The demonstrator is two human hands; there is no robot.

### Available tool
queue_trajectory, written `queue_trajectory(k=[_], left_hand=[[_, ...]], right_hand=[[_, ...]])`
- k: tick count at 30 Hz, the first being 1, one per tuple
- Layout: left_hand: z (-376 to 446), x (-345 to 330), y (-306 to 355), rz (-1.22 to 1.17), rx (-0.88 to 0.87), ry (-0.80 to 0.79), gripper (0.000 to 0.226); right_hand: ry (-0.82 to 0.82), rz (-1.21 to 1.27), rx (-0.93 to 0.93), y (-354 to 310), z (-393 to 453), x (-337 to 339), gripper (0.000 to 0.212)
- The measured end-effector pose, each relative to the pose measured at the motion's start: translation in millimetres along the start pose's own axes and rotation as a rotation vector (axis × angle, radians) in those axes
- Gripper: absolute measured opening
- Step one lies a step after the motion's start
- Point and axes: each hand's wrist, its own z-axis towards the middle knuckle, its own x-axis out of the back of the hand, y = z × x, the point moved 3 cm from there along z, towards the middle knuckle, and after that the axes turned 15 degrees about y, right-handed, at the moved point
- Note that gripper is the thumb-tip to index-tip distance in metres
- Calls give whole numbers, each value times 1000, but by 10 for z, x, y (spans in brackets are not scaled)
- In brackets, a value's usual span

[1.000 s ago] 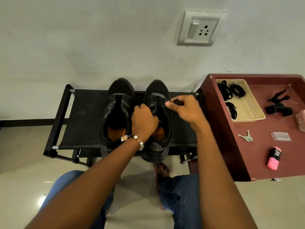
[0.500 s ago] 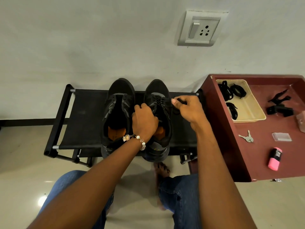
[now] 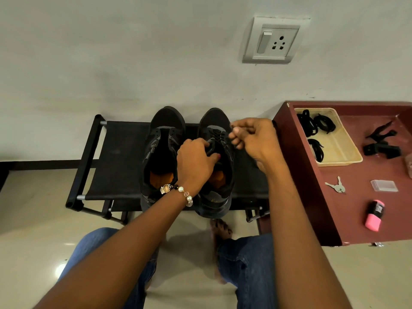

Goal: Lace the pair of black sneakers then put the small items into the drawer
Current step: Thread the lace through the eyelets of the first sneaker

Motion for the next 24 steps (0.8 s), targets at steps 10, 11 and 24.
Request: queue_trajectory(k=[10,11,24], left_hand=[[29,108,9,-28,10,36,25],[41,116,2,-40,27,33,27],[191,142,-57,-154,118,-178,27]], right_hand=[[-38,-356,181,55,-68,-261,10],[-30,-380,191,57,-65,-298,9],[-28,-192,-32,174,-76,-391,8]])
